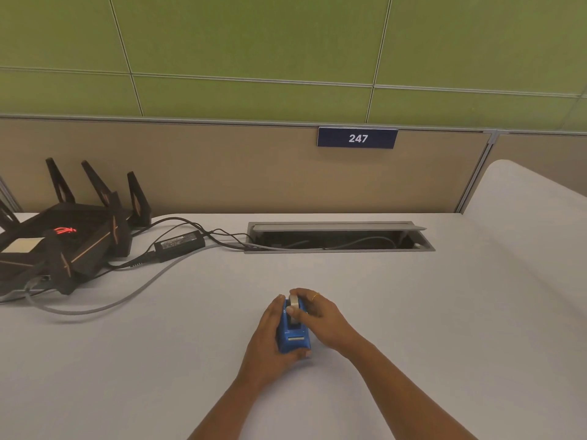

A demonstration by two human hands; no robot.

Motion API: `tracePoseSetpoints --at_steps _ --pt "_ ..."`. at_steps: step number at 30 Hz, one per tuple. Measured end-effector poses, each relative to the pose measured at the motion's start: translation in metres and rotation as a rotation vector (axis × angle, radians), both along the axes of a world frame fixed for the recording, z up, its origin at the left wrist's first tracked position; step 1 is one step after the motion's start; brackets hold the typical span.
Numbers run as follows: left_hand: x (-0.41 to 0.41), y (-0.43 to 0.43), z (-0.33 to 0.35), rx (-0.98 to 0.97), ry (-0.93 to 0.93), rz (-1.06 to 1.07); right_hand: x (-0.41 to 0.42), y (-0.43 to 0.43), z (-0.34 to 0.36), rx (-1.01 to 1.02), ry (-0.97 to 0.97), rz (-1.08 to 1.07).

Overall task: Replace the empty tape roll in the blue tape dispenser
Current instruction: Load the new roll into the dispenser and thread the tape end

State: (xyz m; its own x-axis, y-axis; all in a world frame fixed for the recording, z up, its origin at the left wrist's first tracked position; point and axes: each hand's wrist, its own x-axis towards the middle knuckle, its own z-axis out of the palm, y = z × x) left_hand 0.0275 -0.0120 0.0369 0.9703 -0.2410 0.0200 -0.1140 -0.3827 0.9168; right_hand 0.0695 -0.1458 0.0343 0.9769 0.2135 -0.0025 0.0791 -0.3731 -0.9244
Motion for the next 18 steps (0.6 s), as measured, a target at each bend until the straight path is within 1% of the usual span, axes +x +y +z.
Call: tracePoseSetpoints --at_steps 4,8,11,18 --pt "0.005 0.001 0.002 -0.013 -0.001 -0.029 0.0 0.001 -0.002 0.068 0.013 -0.018" --pt "0.011 0.002 0.005 -0.043 0.056 -0.102 -0.002 0.002 -0.003 0.134 0.028 -0.019" --pt "0.017 0.005 0.001 0.004 0.004 -0.08 -0.003 0.001 -0.003 0.147 0.023 -0.003" --pt "0.023 0.008 -0.009 0.015 -0.049 -0.059 -0.004 0.0 -0.004 0.198 0.023 -0.018"
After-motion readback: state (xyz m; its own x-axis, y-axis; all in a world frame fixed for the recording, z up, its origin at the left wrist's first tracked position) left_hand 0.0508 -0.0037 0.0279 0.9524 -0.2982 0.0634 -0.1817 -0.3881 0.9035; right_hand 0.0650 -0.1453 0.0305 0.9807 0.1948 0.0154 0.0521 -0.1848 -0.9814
